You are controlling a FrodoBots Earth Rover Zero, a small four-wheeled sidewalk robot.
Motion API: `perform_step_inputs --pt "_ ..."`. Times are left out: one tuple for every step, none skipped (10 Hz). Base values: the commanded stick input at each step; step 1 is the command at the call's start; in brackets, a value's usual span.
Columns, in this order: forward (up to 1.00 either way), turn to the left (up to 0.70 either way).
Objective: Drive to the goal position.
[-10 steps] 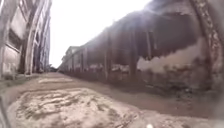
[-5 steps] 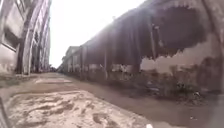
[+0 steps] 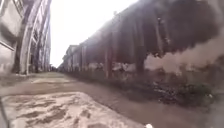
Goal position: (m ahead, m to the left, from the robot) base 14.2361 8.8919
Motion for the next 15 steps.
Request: perform_step_inputs --pt "0.70 0.00" --pt "0.70 0.00" --pt "0.70 0.00" --pt "0.70 0.00" --pt "0.70 0.00" --pt "0.70 0.07" --pt "0.70 0.22" --pt "0.70 0.28" --pt "0.70 0.28" --pt "0.70 0.28" --pt "0.70 0.28" --pt "0.70 0.28" --pt "0.70 0.28" --pt "0.70 0.28" --pt "0.70 0.28"
